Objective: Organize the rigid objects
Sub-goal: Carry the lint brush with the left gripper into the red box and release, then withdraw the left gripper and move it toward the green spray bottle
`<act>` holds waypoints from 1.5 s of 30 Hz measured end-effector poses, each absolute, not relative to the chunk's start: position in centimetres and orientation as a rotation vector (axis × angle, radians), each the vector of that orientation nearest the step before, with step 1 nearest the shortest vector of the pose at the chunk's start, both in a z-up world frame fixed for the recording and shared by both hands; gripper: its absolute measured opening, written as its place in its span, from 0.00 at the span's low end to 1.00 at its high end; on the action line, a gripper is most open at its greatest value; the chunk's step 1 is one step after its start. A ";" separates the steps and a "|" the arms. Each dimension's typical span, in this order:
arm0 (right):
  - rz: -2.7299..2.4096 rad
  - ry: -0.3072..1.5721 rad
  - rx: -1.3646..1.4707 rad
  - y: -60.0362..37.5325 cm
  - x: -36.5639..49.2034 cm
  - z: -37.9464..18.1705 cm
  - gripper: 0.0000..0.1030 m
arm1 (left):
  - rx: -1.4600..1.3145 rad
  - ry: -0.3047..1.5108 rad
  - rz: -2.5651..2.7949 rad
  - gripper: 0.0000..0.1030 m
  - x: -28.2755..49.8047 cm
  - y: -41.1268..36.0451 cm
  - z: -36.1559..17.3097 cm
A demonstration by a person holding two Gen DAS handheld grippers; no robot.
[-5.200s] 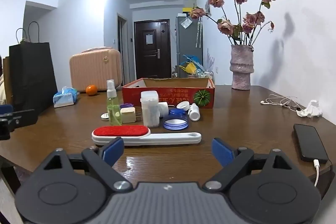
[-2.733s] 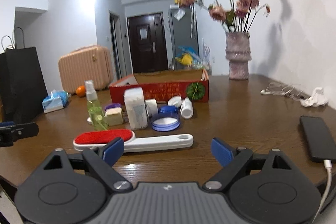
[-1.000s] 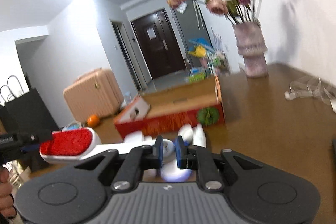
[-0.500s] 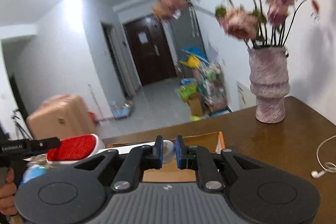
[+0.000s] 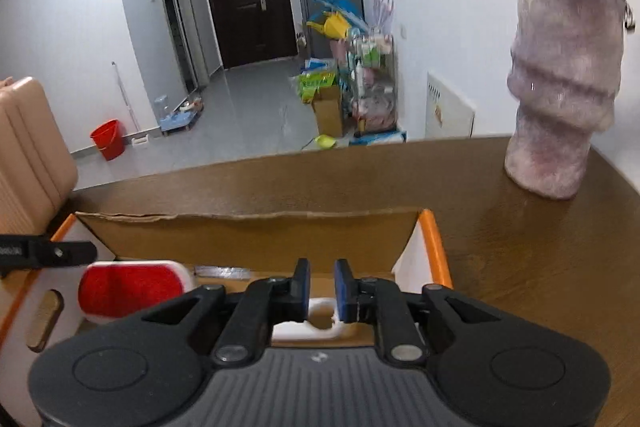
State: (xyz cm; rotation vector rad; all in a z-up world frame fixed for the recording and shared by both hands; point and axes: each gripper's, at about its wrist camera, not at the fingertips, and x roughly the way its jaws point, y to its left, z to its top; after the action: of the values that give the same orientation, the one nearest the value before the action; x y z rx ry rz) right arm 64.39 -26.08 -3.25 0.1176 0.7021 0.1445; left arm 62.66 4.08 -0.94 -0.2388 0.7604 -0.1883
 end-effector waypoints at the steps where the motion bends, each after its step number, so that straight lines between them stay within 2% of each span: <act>1: 0.135 0.690 0.108 -25.9 64.1 -3.1 0.15 | -0.216 0.749 -0.180 0.36 62.1 4.0 -0.4; 7: 0.163 0.626 0.098 -26.5 60.0 1.1 0.17 | -0.162 0.667 -0.177 0.45 56.8 4.4 5.3; 10: 0.171 0.576 0.080 -27.2 56.6 4.4 0.23 | -0.122 0.611 -0.174 0.52 52.2 4.5 8.5; 12: 0.176 0.547 0.061 -27.6 53.7 6.4 0.29 | -0.076 0.564 -0.159 0.60 48.3 4.4 10.3; 17: 0.226 0.480 0.022 -27.8 45.2 10.3 0.40 | -0.005 0.454 -0.099 0.66 38.9 4.1 13.1; 21: 0.260 0.413 0.011 -27.9 37.5 11.6 0.49 | 0.032 0.367 -0.038 0.72 30.9 3.8 13.2; 29: 0.280 0.256 -0.015 -27.4 22.1 8.4 0.75 | 0.081 0.274 -0.043 0.80 17.1 1.3 8.9; 33: 0.249 0.242 -0.023 -26.6 16.0 5.5 0.75 | 0.073 0.266 -0.067 0.83 11.7 -0.3 6.4; 38: 0.290 0.312 0.015 -26.3 11.4 2.0 0.75 | 0.042 0.301 -0.088 0.84 7.0 -1.0 3.8; 45: 0.282 0.360 -0.006 -26.4 9.6 -0.3 0.75 | 0.054 0.343 -0.112 0.84 7.2 -1.9 2.5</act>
State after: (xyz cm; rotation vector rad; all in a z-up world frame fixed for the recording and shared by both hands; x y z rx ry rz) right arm 9.58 -26.43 -0.26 -0.0058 0.3603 0.2817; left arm 7.16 -1.89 2.53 0.0542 0.3428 -0.1120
